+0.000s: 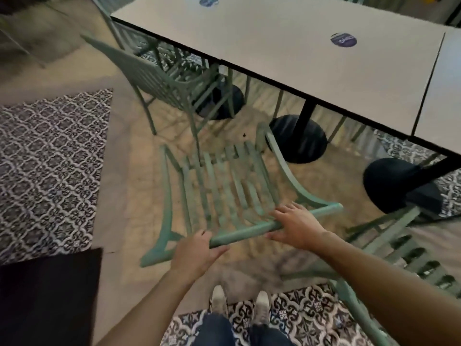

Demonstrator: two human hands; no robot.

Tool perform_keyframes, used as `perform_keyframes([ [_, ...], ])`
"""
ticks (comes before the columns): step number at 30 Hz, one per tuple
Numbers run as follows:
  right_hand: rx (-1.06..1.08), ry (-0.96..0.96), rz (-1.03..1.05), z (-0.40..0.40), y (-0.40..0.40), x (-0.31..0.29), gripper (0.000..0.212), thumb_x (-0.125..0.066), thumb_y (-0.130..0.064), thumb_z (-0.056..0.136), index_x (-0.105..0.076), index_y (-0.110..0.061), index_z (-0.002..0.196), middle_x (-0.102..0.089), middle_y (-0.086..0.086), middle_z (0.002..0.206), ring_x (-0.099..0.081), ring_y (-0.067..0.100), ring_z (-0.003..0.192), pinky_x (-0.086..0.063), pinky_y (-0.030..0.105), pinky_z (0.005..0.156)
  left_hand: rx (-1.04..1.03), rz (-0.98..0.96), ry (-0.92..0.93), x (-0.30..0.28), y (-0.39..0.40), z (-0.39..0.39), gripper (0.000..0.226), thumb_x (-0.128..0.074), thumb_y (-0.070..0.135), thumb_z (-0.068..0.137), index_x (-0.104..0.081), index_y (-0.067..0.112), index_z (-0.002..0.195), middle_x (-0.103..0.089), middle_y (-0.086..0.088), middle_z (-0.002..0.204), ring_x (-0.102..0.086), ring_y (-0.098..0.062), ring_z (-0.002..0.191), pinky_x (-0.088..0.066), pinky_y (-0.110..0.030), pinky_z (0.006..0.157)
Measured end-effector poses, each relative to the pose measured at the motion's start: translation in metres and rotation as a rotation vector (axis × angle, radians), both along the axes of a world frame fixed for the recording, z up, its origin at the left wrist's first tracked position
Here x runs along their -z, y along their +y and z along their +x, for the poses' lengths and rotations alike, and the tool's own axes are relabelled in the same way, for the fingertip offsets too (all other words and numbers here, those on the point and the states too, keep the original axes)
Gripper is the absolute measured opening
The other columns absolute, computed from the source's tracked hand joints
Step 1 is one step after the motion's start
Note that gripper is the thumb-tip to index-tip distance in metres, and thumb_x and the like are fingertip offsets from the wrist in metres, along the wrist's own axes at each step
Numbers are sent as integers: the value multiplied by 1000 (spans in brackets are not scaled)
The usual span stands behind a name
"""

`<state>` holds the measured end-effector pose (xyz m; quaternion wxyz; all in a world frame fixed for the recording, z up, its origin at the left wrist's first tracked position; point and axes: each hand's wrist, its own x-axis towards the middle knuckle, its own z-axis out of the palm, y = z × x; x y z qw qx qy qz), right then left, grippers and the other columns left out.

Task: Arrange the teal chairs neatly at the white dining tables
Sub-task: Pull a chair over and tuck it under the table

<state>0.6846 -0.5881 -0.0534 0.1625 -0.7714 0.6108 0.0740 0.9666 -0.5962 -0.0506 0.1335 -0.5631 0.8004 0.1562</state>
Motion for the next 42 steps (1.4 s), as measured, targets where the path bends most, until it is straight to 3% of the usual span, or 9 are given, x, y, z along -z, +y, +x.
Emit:
perform_keyframes([
  [4, 33, 93, -11, -2, -3, -4, 84, -16, -93, 63, -60, -29, 95, -65, -7, 89, -64, 17, 83, -48, 36, 77, 41, -76, 20, 7, 1, 6, 85, 0, 89, 68, -53, 27, 91, -59, 8, 91, -62, -16, 87, -34, -33, 57],
  [7, 28, 101, -34, -2, -3, -4, 79, -17, -94, 62, -56, -29, 85, -65, -5, 81, -63, 16, 78, -46, 34, 70, 119, -48, 9, 5, -4, 8, 74, -2, 84, 73, -45, 26, 90, -59, 7, 96, -62, -17, 91, -33, -33, 58],
  [10, 42, 133, -45, 0, -1, -9, 67, -28, -91, 69, -51, -29, 79, -65, -4, 80, -63, 17, 78, -43, 34, 68, 174, -21, -1, 0, -7, 5, 65, -11, 80, 77, -43, 25, 92, -61, 4, 100, -62, -20, 94, -32, -34, 60],
  [15, 138, 148, 4, 10, 8, -13, 65, -37, -88, 71, -57, -27, 82, -63, -5, 79, -61, 14, 75, -50, 34, 73, 224, -79, 30, 9, -12, 16, 103, 23, 89, 54, -50, 28, 93, -64, 5, 95, -65, -19, 88, -36, -35, 61],
  [21, 262, 144, -12, 41, 27, -15, 68, -38, -87, 71, -62, -26, 87, -64, -5, 83, -62, 14, 78, -51, 33, 76, 330, -105, 27, 10, -31, 44, 96, 26, 88, 49, -43, 31, 87, -65, 5, 92, -65, -17, 85, -41, -34, 64],
  [23, 331, 160, -13, 57, 31, -15, 67, -40, -86, 72, -63, -24, 88, -65, -3, 85, -62, 17, 81, -48, 34, 74, 419, -120, -18, 8, -47, 50, 92, 17, 89, 56, -47, 32, 89, -66, 6, 93, -65, -16, 87, -38, -33, 64],
  [26, 419, 159, -1, 81, 38, -14, 66, -40, -86, 73, -62, -24, 86, -65, -2, 84, -63, 18, 82, -43, 34, 71, 485, -122, -61, 7, -64, 63, 60, -19, 84, 78, -46, 30, 87, -68, 4, 96, -65, -17, 91, -36, -32, 63],
  [36, 646, 118, 37, 131, 55, -17, 66, -39, -82, 78, -65, -22, 90, -65, -2, 86, -62, 18, 82, -41, 33, 67, 555, -148, -99, 2, -101, 73, 53, -41, 75, 82, -58, 26, 97, -67, 3, 101, -63, -18, 100, -43, -32, 71],
  [42, 736, 76, 27, 155, 50, -16, 64, -39, -81, 79, -62, -22, 92, -62, -4, 83, -59, 15, 77, -43, 31, 68, 546, -142, -83, 4, -124, 79, 53, -45, 77, 79, -61, 29, 92, -65, 7, 89, -62, -15, 91, -44, -33, 73],
])
